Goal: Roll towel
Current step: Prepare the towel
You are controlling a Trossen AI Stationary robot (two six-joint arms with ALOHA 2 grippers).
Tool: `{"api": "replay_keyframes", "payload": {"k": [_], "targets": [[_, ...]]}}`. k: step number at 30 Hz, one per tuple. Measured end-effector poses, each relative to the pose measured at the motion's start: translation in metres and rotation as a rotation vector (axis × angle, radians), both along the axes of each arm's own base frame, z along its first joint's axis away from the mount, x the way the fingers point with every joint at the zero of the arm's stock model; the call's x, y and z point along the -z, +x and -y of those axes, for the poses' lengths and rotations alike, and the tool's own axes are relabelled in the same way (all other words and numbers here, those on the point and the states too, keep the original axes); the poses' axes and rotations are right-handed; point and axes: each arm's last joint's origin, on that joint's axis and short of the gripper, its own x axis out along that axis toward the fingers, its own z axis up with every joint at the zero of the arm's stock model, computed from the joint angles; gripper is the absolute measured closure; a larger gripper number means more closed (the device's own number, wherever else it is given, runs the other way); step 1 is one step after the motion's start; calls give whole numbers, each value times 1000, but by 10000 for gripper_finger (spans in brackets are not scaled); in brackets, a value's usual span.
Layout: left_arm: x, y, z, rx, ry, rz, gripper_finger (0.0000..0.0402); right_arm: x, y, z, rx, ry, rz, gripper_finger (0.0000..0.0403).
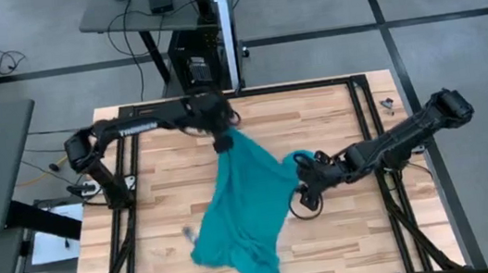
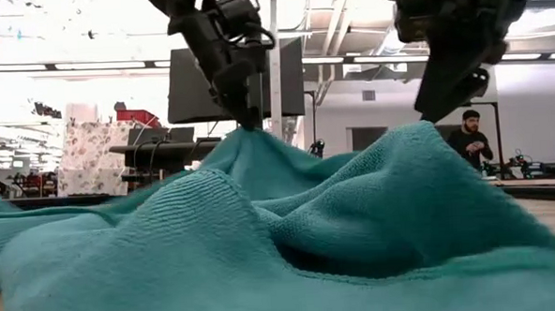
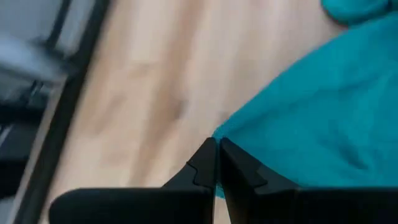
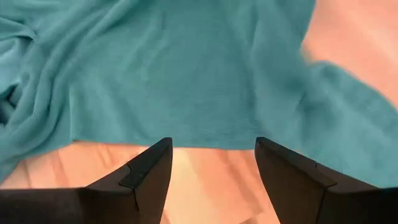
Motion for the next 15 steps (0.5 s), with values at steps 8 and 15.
{"api": "replay_keyframes", "payload": {"k": [8, 15], "targets": [[30, -37, -54, -276, -141, -159, 402, 0, 5, 24, 11, -11, -15, 182], [47, -34, -55, -247, -201, -217, 385, -1, 14, 53, 40, -58, 20, 182]]}}
